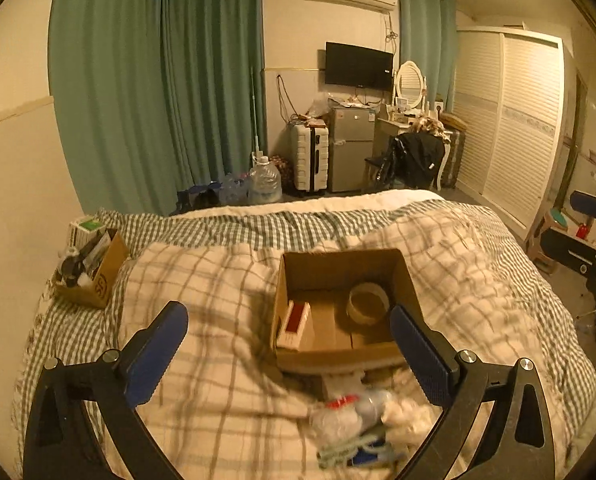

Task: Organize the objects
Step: 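Grasp the white lace cloth with the right tool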

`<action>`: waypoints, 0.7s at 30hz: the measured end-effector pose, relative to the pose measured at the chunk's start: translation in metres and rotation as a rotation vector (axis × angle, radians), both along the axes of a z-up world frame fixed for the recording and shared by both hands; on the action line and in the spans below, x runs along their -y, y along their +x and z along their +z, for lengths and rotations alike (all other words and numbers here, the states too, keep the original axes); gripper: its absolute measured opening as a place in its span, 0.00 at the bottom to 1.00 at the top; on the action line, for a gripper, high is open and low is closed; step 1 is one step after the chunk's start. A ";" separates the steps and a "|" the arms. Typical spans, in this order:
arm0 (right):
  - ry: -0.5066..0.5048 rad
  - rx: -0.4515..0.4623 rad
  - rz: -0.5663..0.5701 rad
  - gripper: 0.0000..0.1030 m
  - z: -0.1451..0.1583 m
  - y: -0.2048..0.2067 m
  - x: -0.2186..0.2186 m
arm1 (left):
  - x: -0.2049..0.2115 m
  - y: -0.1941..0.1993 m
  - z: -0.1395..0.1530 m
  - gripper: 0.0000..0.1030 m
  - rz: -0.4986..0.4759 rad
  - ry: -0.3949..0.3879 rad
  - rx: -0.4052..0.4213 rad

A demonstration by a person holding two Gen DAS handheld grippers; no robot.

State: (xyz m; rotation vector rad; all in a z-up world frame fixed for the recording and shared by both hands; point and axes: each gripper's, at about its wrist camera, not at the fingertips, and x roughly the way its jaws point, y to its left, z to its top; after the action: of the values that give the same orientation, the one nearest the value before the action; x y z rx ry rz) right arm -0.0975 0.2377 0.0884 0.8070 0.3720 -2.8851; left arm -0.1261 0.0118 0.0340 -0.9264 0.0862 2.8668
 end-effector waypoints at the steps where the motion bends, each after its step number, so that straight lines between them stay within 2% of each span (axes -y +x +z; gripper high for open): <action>1: -0.006 -0.002 0.011 0.95 0.000 0.008 0.000 | 0.001 0.007 -0.004 1.00 0.000 0.005 0.007; 6: -0.010 0.006 0.041 0.95 -0.017 0.037 0.007 | 0.002 0.030 -0.032 1.00 0.039 0.013 0.041; 11: 0.005 0.044 0.039 0.95 -0.068 0.044 0.014 | 0.007 0.050 -0.070 1.00 0.130 0.023 0.029; 13: -0.048 0.077 0.056 0.95 -0.093 0.039 0.011 | 0.009 0.056 -0.084 1.00 0.178 0.020 0.003; 15: -0.080 0.148 0.045 0.95 -0.122 0.028 0.008 | 0.009 0.056 -0.096 1.00 0.185 0.004 0.006; 18: -0.041 0.229 0.012 0.95 -0.161 0.012 0.012 | 0.005 0.050 -0.112 1.00 0.169 -0.065 0.037; 21: -0.024 0.285 -0.001 0.95 -0.187 0.000 0.017 | 0.011 0.040 -0.127 1.00 0.152 -0.026 0.091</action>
State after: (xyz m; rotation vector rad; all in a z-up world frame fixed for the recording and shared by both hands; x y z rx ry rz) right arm -0.0971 0.2207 -0.0988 1.1932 0.3036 -2.7139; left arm -0.0860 0.0010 -0.0932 -1.1125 0.0465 2.9618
